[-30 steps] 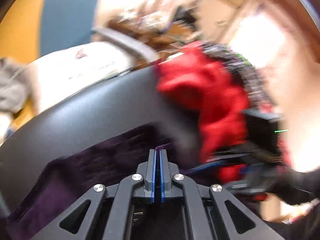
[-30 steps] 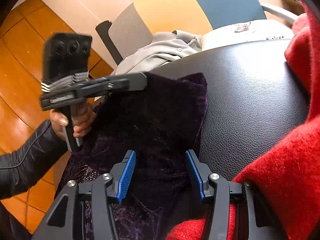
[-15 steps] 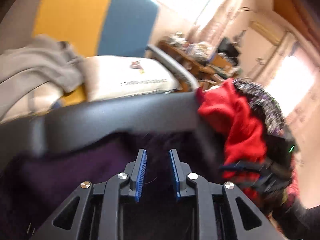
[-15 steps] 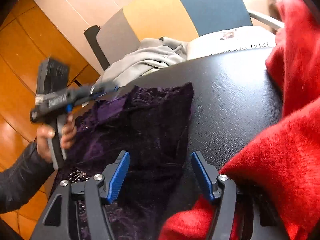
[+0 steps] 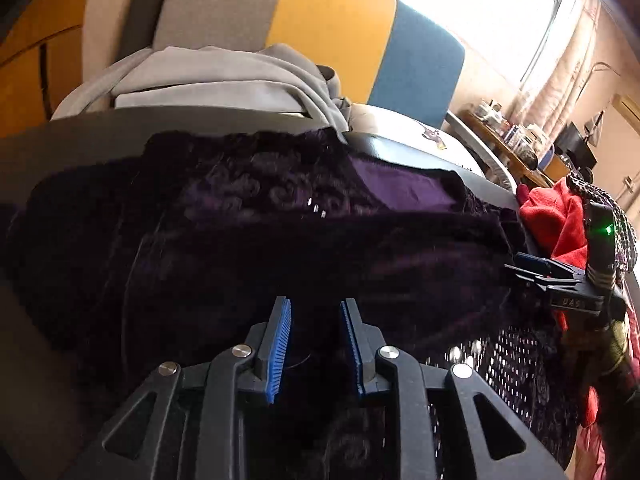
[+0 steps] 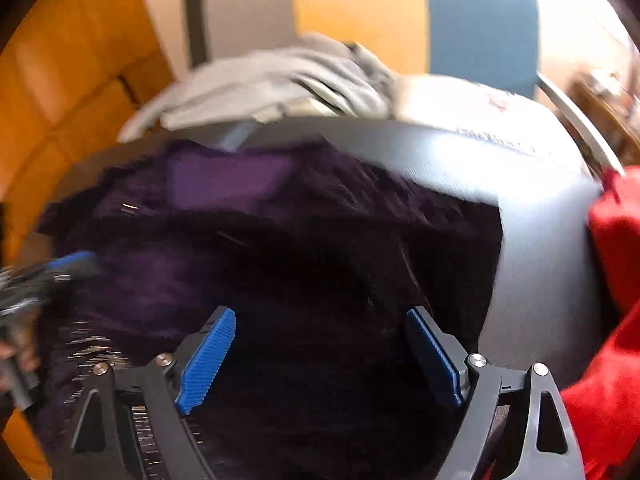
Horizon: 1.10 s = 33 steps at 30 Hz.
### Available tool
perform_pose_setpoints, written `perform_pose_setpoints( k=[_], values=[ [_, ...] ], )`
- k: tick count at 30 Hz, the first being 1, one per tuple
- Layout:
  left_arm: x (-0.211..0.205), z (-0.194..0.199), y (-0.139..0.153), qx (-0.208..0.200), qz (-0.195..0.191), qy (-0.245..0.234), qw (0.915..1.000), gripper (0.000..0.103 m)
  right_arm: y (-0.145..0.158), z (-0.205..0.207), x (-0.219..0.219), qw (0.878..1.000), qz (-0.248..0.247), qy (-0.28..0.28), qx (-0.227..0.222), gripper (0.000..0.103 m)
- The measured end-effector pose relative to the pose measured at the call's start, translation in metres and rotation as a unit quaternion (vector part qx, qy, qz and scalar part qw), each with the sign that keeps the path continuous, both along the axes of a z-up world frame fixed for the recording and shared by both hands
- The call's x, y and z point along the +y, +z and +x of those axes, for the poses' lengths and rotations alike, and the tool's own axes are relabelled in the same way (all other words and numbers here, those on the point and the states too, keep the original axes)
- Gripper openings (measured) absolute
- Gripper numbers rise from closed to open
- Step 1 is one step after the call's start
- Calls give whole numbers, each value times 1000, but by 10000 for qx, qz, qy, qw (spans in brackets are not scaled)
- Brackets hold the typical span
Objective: Fold clothes
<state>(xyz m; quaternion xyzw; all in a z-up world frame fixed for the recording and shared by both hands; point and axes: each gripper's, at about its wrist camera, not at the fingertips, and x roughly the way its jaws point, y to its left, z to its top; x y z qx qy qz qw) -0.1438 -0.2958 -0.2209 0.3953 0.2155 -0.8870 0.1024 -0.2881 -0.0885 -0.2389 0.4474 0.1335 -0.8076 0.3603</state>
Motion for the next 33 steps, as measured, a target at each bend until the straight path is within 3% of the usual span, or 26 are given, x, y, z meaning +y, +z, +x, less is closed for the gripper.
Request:
perform_pose_setpoints(
  k=[3,12,15,20,22,29,31,33],
  values=[
    [6,17,-4,100,225,156,9996,25,-5,14,5,9990,73,-30,440,88],
    [6,59,-13,507,1128,389,9916,24,-6,27,14,9979,193,-144,600,93],
    [-15,82,-13,732,1740,709,9795,28,-6,30,15,9975,228,-148,645,96],
    [-77,145,-5,855,1826,1697,9646,40,-5,33,16,9969,286,-154,720,98],
    [-113,174,-3,821,1766,2227,9552,40,-5,34,16,9967,303,-157,743,99],
    [-257,258,16,1106,2075,3862,8919,42,-5,37,15,9959,347,-219,804,101],
    [-289,264,28,1113,1899,4021,8887,42,-6,37,15,9957,367,-262,813,103],
    [-315,259,41,1023,1643,3989,8963,43,-6,36,15,9957,367,-269,813,103]
  ],
)
